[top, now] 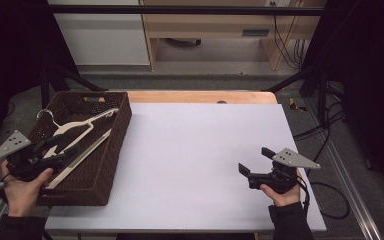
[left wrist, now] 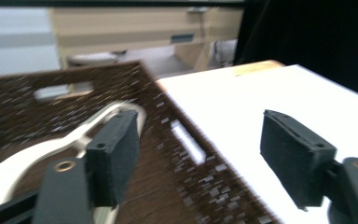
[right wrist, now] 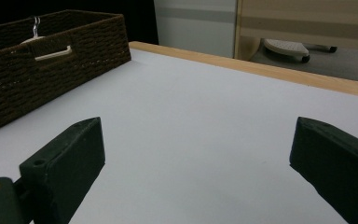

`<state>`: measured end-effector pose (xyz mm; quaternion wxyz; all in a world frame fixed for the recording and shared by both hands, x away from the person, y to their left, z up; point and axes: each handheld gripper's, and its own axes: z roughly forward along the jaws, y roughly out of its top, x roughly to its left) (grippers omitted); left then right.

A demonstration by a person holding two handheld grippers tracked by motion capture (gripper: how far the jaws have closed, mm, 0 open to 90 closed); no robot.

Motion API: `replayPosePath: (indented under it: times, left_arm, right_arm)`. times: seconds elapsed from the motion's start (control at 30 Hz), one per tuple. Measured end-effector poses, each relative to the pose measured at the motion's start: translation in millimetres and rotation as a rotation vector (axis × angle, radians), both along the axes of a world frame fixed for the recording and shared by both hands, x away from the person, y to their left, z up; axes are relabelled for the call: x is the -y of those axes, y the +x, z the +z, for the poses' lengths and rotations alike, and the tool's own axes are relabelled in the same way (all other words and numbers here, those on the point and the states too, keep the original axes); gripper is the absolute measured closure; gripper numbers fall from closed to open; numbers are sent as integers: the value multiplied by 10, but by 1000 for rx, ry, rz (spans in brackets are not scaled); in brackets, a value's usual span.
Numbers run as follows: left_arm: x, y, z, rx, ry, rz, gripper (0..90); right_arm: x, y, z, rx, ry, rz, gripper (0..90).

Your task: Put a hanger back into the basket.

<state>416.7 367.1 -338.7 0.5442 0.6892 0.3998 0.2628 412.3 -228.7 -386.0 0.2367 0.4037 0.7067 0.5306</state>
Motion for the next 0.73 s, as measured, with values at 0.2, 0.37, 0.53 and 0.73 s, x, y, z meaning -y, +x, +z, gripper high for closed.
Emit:
replayPosePath:
  times: [0.2, 0.37, 0.53, 0.73]
  left_arm:
    - [350, -87, -35, 26, 7, -36, 123]
    - [614, -106, -121, 2, 26, -67, 73]
    - [792, -124, -231, -9, 44, -95, 61]
    - [945, -95, -347, -36, 60, -118, 62]
  right_arm:
    - [27, -16, 13, 11, 5, 11, 31]
    - [66, -28, 13, 18, 14, 21, 28]
    - [106, -42, 9, 18, 23, 28, 28]
    - [108, -42, 2, 16, 15, 37, 28]
